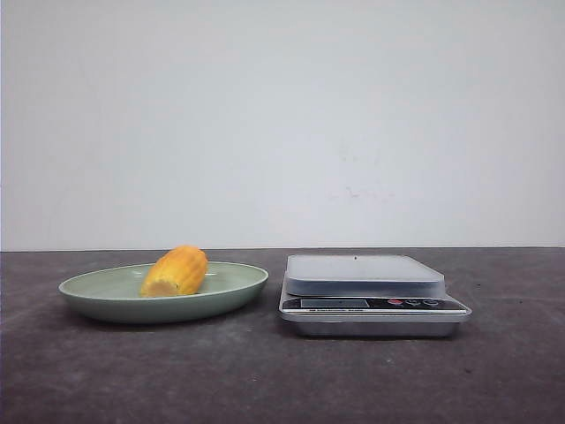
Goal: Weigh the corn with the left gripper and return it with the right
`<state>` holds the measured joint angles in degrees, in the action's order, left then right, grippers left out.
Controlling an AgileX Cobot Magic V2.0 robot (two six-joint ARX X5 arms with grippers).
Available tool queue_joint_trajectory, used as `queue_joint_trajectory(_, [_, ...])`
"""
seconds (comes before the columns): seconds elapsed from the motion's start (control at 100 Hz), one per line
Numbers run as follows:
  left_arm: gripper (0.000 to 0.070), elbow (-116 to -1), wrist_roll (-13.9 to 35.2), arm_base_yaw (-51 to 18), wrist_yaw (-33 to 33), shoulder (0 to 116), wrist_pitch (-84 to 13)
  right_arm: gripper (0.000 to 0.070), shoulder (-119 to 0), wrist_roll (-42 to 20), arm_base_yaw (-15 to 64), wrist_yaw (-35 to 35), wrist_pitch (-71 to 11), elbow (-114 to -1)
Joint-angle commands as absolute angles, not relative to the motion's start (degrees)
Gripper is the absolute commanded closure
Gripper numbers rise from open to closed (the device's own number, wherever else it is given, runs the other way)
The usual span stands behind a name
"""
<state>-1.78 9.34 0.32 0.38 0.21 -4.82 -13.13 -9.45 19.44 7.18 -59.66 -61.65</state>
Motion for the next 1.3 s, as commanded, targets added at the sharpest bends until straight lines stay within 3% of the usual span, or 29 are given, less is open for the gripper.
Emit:
queue_joint_trajectory(0.0, [0.0684,-0.78,6.66,0.73,0.51,0.19,-6.87,0.0697,-13.1,-10.07,19.59,7.16,-58.87,-62.37])
queue_joint_trajectory(0.07, [0.0684,-0.8,6.52,0.91,0.49,0.19,-11.18,0.0697,-13.1,-10.07,19.59,7.16,-58.87,-62.37])
queue_joint_trajectory(0.88, [0.0684,-0.8,6.68,0.89,0.4,0.19,-10.31,0.0697,-13.1,-10.02,19.59,7.16,-58.76,-62.37])
queue_joint_trajectory(0.98, [0.0684,-0.8,6.66,0.91,0.43,0.19,-10.33,0.0697,-13.02,-2.57,19.4,8.14,-58.5,-62.26])
queue_joint_trajectory(1.12, [0.0684,-0.8,6.68,0.91,0.4,0.19,-10.33,0.0697,-11.6,0.38,12.97,8.56,-46.3,-58.39])
queue_joint_trajectory(1.29, [0.0684,-0.8,6.68,0.91,0.4,0.19,-10.31,0.0697,-6.66,0.84,4.64,7.01,-25.36,-42.65])
